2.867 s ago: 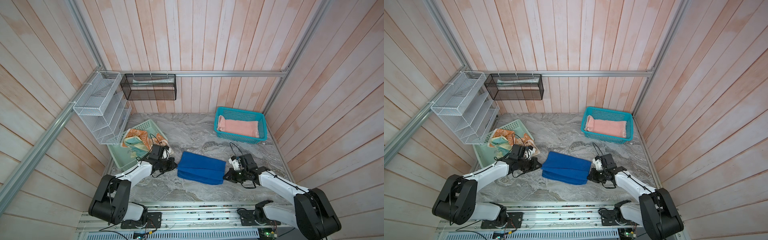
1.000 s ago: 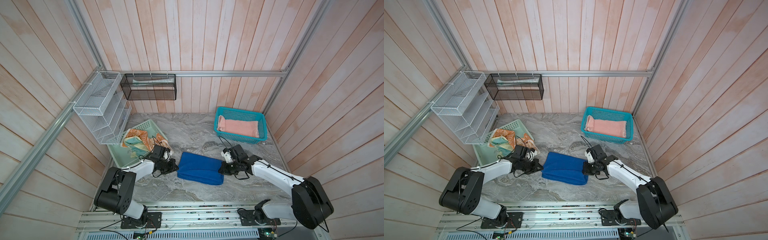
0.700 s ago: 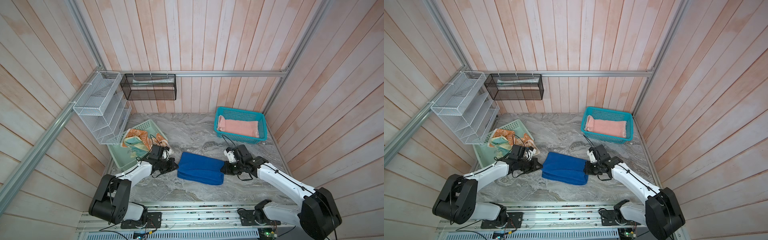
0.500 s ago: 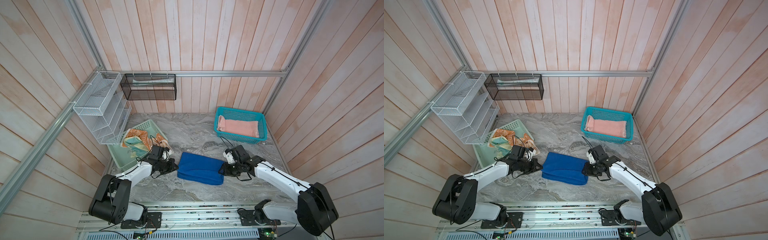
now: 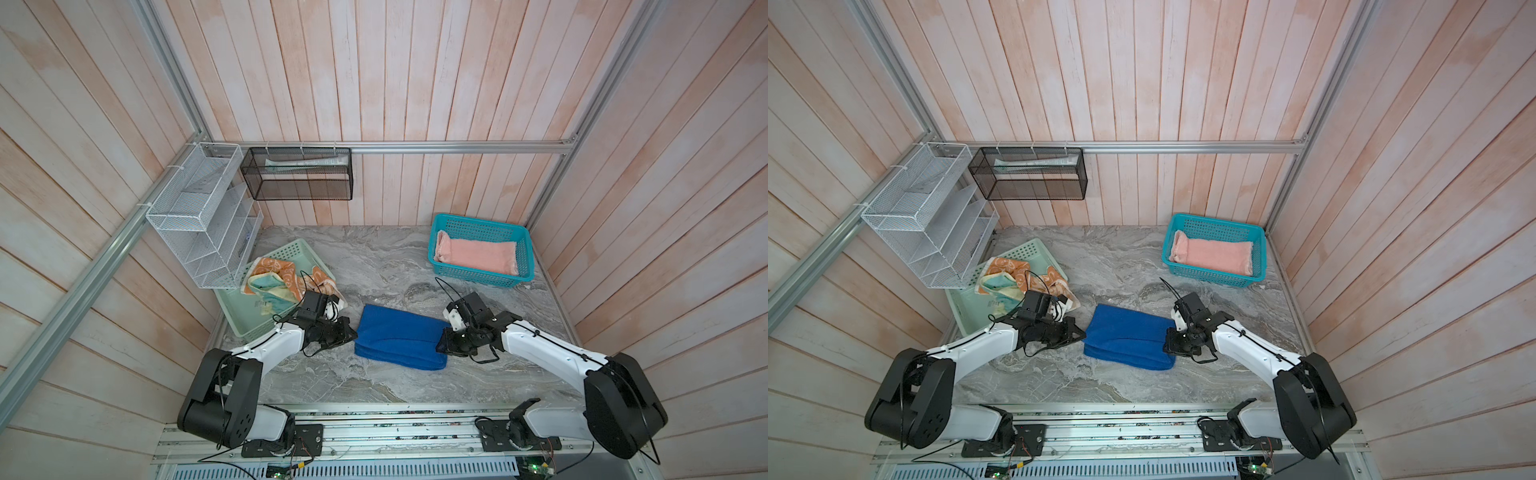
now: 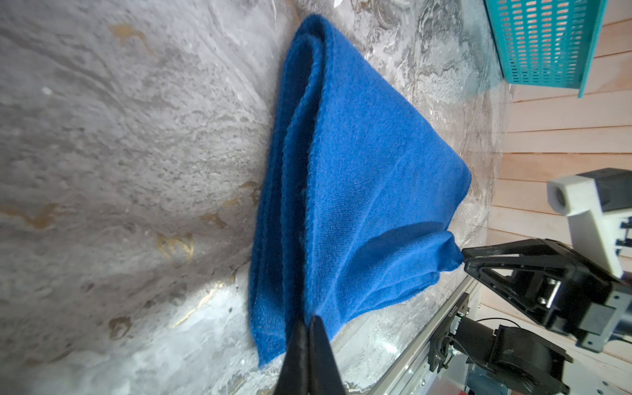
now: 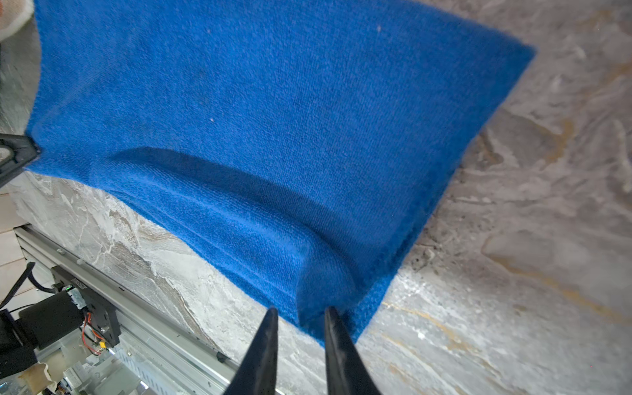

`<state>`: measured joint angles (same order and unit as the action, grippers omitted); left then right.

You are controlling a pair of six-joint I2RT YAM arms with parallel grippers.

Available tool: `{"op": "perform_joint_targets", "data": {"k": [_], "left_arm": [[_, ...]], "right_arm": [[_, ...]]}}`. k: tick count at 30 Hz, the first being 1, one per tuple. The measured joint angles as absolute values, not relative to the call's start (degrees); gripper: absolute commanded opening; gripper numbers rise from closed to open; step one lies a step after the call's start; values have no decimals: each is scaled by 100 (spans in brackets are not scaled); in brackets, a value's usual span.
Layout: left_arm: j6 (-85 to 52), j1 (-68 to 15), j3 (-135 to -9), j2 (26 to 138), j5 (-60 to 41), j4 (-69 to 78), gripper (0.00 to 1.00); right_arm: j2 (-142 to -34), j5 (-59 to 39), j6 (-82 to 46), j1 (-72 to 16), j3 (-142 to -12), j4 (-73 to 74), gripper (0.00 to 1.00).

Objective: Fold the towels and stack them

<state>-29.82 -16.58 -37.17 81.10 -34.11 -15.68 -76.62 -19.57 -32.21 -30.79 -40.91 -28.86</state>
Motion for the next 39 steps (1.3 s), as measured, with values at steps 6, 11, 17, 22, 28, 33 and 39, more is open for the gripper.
{"op": "perform_joint_targets", "data": {"k": [6, 11, 17, 22, 28, 33, 39], "left_arm": [[-2982, -1658, -3717, 8110, -3411, -1568, 0], [-2982, -1658, -3717, 8108, -3411, -1568, 0], [-2982, -1658, -3717, 8108, -3413, -1573, 0], [-2980, -1658, -3717, 8077, -3413, -1636, 0], [-2980, -1658, -3715, 7926, -3430, -1796, 0], [-2980, -1658, -3579, 7861, -3437, -1826, 0], [-2982, -1658, -3457, 7863, -3459, -1859, 0]], "right_arm": [[-7754, -1955, -3240, -3100, -4051, -2823, 23], [-7745, -1955, -3315, -3105, -4042, -2779, 11], [-7741, -1951, -3310, -3107, -4001, -2685, 0], [-7496, -1909, -3297, -3109, -4001, -2714, 0], [-6661, -1780, -3297, -3109, -4001, -3059, 0], [-6250, -1780, -3376, -3109, -3881, -3247, 3], [-6549, -1811, -3618, -3194, -3710, -3282, 32]]}}
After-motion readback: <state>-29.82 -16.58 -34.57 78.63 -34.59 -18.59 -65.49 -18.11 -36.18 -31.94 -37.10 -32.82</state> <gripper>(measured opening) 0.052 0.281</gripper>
